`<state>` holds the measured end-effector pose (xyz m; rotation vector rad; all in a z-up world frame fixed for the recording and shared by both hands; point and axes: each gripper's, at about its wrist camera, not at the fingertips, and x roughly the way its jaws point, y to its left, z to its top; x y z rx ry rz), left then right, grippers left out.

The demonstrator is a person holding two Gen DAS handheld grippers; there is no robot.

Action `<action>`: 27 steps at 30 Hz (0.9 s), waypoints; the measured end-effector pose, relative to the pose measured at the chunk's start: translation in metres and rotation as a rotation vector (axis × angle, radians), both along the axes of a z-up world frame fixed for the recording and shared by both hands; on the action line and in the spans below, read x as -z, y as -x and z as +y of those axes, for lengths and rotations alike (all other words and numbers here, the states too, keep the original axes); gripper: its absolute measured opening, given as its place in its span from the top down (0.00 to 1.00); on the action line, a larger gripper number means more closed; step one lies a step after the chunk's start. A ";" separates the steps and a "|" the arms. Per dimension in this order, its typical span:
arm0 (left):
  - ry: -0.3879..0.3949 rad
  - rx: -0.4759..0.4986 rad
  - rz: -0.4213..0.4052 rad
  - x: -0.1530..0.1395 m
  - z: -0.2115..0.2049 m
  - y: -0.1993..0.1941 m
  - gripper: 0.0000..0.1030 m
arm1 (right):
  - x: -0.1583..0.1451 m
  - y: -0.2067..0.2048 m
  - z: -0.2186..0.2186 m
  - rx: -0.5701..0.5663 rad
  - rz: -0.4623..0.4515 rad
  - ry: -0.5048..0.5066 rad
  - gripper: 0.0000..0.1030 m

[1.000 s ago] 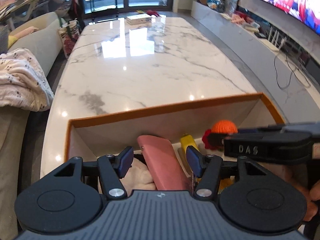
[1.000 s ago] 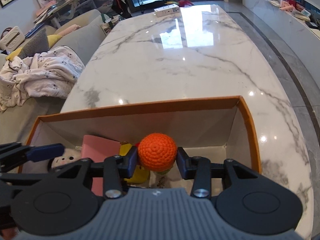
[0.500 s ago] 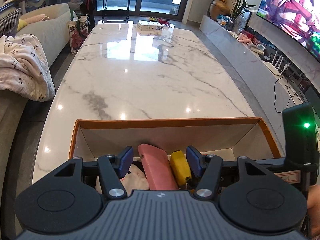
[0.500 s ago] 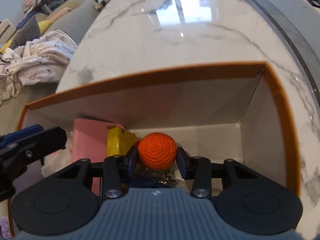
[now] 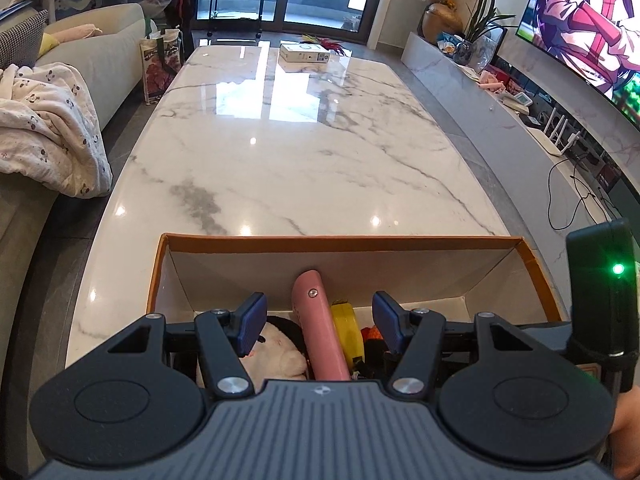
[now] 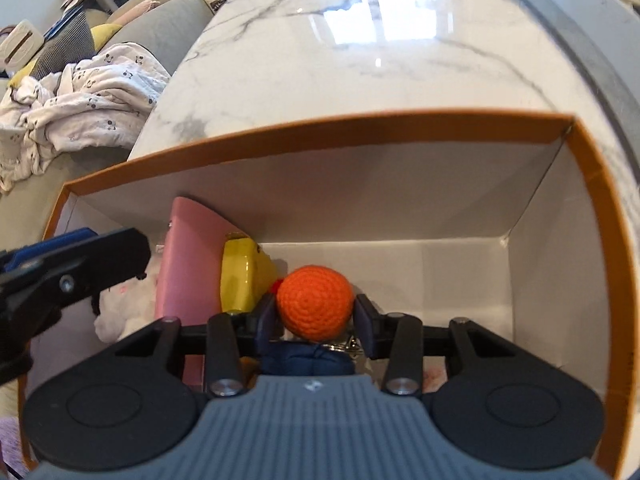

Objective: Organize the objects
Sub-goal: 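Lower both items into the box and open both grippers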

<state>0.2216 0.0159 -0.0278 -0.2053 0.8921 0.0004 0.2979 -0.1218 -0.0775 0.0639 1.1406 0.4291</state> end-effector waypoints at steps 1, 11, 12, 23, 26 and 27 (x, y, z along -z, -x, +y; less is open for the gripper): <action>0.000 0.003 -0.002 -0.001 0.000 0.001 0.34 | -0.002 0.001 0.000 0.002 -0.006 0.001 0.50; -0.008 0.016 -0.062 -0.026 -0.005 0.021 0.34 | -0.035 0.020 -0.015 0.033 -0.088 0.024 0.45; -0.011 0.018 -0.070 -0.030 -0.006 0.024 0.34 | -0.040 0.024 -0.016 0.035 -0.099 0.022 0.45; -0.089 0.002 -0.249 -0.086 -0.018 0.081 0.33 | -0.121 0.093 -0.031 0.026 -0.337 0.000 0.27; -0.123 0.002 -0.304 -0.099 -0.024 0.099 0.29 | -0.142 0.116 -0.039 0.033 -0.396 -0.022 0.25; -0.132 0.000 -0.326 -0.103 -0.026 0.106 0.28 | -0.148 0.124 -0.042 0.033 -0.418 -0.023 0.24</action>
